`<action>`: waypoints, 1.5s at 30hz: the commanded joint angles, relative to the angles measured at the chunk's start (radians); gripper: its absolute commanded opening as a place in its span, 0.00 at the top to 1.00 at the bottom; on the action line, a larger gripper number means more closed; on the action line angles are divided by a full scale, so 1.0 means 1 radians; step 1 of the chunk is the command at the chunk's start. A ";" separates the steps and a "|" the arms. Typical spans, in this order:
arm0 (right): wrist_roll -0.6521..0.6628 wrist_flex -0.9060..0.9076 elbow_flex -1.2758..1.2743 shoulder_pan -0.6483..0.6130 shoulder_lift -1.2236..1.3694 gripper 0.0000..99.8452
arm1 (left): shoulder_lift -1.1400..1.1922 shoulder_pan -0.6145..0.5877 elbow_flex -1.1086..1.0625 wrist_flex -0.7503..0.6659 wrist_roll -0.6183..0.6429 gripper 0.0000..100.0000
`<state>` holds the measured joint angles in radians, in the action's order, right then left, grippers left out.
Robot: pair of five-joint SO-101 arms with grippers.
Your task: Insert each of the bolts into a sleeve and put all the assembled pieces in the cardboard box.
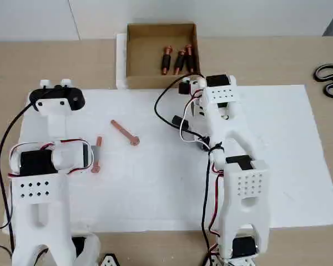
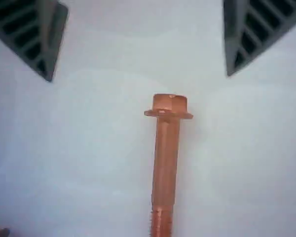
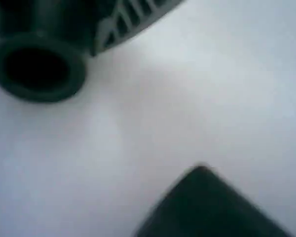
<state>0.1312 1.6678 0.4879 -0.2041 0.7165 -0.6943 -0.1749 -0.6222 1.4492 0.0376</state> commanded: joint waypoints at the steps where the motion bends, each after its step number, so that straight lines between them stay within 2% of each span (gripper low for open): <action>1: 0.028 0.028 -0.008 -0.008 -0.087 1.00 | -0.006 0.000 0.012 0.006 -0.003 0.79; 11: 0.026 0.038 -0.012 0.044 -0.418 1.00 | 0.028 0.002 0.170 0.127 -0.046 0.78; 18: 0.025 0.036 -0.048 0.074 -0.438 1.00 | 0.391 0.000 0.260 0.126 -0.061 0.79; 26: 0.023 0.035 -0.107 0.076 -0.438 1.00 | 0.680 0.000 0.355 -0.008 -0.061 0.79; 33: 0.021 0.035 -0.107 0.076 -0.440 1.00 | 0.835 -0.005 0.354 -0.100 -0.055 0.86; 45: 0.020 0.035 -0.107 0.076 -0.440 1.00 | 0.907 0.000 0.352 -0.130 -0.054 0.87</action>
<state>0.1450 1.6909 0.3805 -0.1335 0.3498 0.2171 -0.1734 -0.2938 1.3433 -0.0192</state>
